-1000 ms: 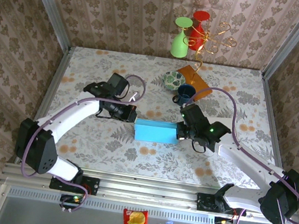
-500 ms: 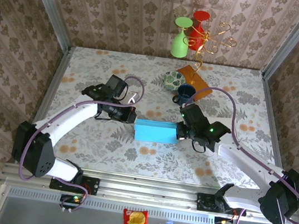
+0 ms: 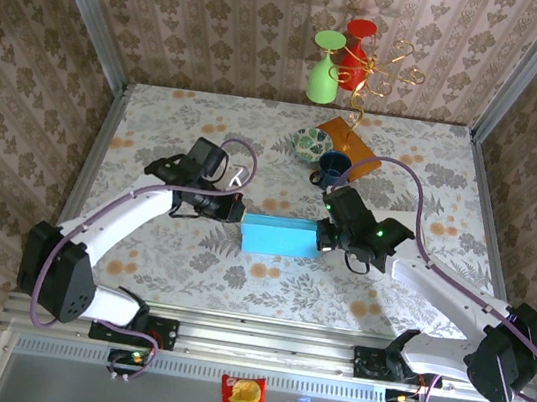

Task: Fold the paper box

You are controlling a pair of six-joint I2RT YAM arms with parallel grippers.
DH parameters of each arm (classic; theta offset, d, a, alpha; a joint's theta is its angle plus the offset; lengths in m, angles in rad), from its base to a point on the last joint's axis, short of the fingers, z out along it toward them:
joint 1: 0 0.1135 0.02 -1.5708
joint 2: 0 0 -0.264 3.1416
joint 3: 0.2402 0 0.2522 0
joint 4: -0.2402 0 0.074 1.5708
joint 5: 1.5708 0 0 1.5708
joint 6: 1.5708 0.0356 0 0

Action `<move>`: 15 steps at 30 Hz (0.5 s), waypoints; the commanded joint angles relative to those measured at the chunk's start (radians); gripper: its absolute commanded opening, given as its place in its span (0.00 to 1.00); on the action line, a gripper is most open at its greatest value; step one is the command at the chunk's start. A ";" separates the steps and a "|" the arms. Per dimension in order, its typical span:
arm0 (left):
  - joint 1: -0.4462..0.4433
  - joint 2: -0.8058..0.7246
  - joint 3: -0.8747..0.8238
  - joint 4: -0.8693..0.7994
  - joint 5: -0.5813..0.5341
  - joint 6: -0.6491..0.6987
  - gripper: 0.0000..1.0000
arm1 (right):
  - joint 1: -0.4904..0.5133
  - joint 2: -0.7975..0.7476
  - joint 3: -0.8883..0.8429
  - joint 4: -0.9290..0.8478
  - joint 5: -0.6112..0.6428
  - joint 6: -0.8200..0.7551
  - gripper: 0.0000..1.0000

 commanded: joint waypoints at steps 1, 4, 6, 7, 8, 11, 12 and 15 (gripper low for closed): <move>-0.018 0.012 -0.059 -0.073 -0.017 -0.018 0.02 | 0.021 0.021 -0.027 -0.019 -0.008 -0.035 0.00; -0.019 0.005 -0.069 -0.073 -0.020 -0.018 0.02 | 0.025 0.024 -0.027 -0.020 0.003 -0.048 0.00; -0.019 0.002 -0.073 -0.071 -0.022 -0.018 0.02 | 0.025 0.026 -0.026 -0.021 0.007 -0.053 0.00; -0.019 0.001 -0.075 -0.071 -0.023 -0.017 0.02 | 0.027 0.025 -0.026 -0.022 0.010 -0.055 0.00; -0.020 0.001 -0.077 -0.070 -0.023 -0.018 0.02 | 0.029 0.024 -0.024 -0.024 0.012 -0.055 0.00; -0.024 -0.001 -0.083 -0.069 -0.027 -0.016 0.02 | 0.031 0.024 -0.021 -0.026 0.015 -0.058 0.00; -0.024 -0.001 -0.081 -0.071 -0.027 -0.020 0.02 | 0.032 0.023 -0.019 -0.027 0.016 -0.059 0.00; -0.023 -0.008 -0.053 -0.080 -0.024 -0.040 0.02 | 0.032 0.022 -0.014 -0.033 0.011 -0.054 0.00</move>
